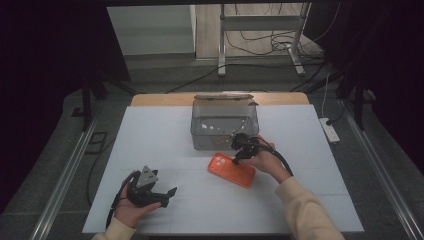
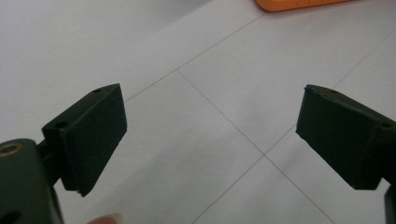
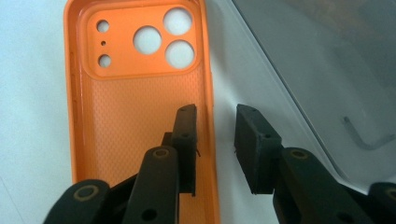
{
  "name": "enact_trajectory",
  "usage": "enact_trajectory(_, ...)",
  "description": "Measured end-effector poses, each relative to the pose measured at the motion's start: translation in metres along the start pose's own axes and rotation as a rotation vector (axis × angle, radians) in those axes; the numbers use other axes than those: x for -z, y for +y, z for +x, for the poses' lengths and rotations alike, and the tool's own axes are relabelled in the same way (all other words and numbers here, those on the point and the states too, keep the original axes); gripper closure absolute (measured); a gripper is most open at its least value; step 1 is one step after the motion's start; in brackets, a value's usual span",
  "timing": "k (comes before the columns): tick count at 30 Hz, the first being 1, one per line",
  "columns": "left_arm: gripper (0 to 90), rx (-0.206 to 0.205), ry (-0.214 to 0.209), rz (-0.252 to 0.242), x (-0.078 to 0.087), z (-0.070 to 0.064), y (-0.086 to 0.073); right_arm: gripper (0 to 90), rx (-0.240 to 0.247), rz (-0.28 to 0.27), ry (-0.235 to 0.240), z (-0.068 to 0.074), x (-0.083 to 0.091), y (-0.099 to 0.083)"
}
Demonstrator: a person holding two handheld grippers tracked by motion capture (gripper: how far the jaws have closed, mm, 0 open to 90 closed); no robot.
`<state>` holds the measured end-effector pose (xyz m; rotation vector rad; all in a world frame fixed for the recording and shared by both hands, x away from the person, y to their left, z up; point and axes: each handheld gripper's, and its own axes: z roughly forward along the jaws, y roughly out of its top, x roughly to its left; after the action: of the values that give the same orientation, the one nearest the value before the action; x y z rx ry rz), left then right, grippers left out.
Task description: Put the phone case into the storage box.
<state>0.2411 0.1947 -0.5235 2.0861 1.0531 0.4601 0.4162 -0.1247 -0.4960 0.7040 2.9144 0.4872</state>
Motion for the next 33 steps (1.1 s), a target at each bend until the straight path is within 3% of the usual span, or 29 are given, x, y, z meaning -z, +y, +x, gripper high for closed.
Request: enact_trajectory(33,8.4,-0.002,-0.003,0.0,0.0001,0.0001,-0.0003,87.0,0.037,0.009,-0.02,0.0053,-0.0003,0.0015)
